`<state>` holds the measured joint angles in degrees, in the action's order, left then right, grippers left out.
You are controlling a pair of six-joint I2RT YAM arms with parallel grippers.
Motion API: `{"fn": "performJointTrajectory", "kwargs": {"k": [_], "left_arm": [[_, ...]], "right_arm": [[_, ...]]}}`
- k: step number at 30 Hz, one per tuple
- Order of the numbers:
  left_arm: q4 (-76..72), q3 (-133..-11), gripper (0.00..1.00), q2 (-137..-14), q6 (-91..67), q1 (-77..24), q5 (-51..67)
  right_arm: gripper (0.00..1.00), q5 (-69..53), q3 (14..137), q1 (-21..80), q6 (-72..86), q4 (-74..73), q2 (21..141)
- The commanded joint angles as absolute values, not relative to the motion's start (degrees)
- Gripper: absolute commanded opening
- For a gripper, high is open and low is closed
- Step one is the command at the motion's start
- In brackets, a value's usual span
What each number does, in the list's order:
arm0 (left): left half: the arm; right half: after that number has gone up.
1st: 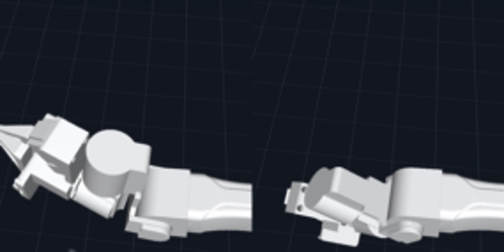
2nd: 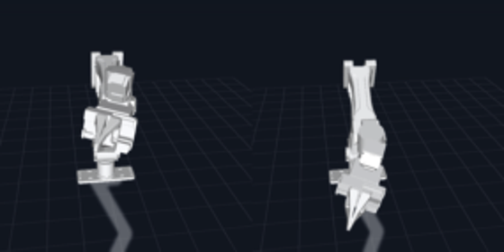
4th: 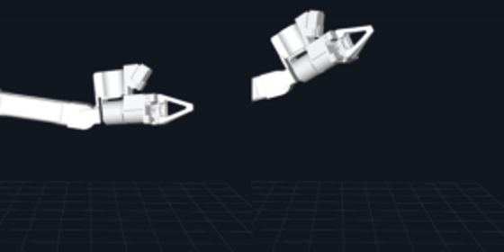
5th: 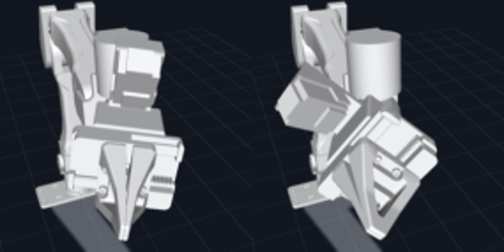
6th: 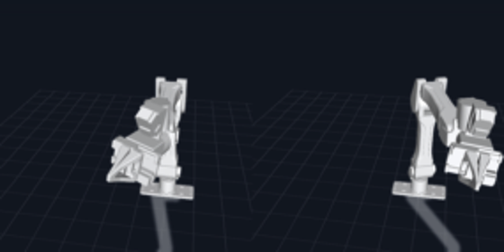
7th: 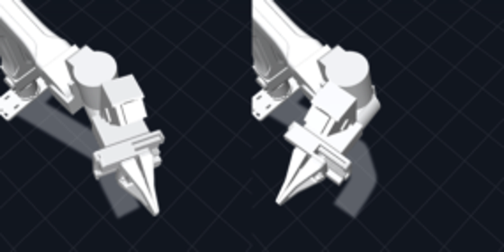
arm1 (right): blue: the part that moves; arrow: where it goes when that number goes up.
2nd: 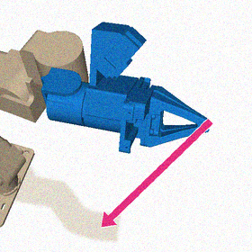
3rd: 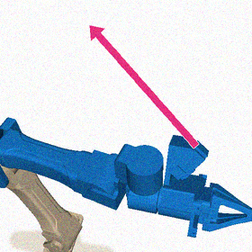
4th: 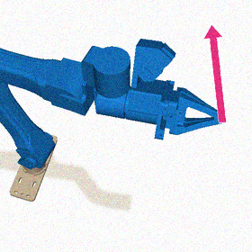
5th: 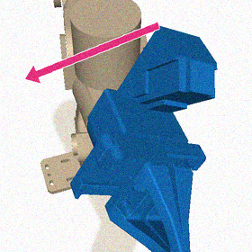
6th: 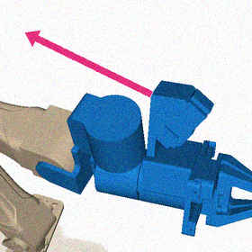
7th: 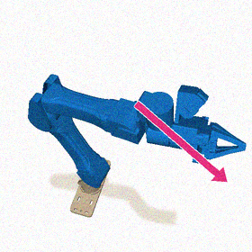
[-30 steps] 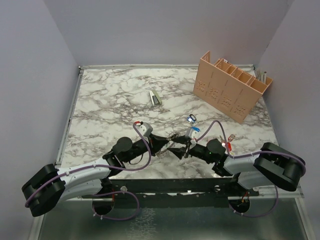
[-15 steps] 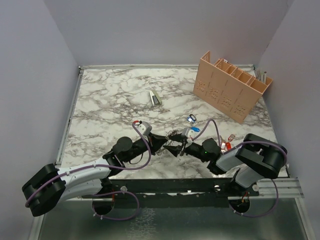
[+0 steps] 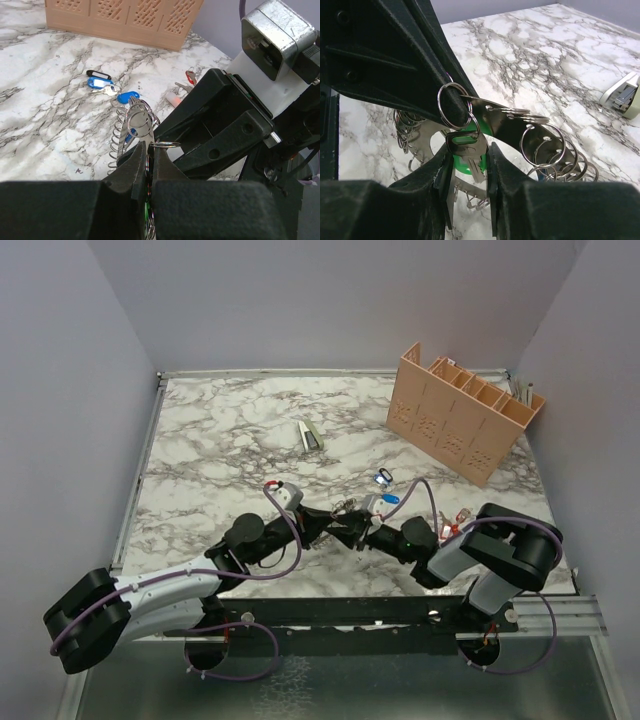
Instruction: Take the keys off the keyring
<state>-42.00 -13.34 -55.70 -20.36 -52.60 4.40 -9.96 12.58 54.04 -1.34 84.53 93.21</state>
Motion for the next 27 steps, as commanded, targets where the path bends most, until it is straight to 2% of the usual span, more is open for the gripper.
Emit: {"fn": "performJointTrajectory", "kwargs": {"k": [1,3,11,27], "left_arm": [[-44.00,-12.78,0.00,-53.31,-20.54,-53.17,5.12],[-43.78,-12.74,0.00,-53.15,-20.27,-53.17,4.84],[-42.69,-12.74,0.00,-52.76,-19.26,-53.17,3.62],[-39.98,-13.16,0.00,-52.76,-15.09,-53.17,2.20]], "right_arm": [[0.08,-6.85,11.57,53.88,-1.82,90.27,91.17],[0.01,-6.96,11.47,53.88,-1.48,86.21,89.15],[0.01,-4.60,8.02,53.85,1.85,76.08,80.75],[0.01,-5.60,10.85,53.88,2.01,42.11,59.32]]}}
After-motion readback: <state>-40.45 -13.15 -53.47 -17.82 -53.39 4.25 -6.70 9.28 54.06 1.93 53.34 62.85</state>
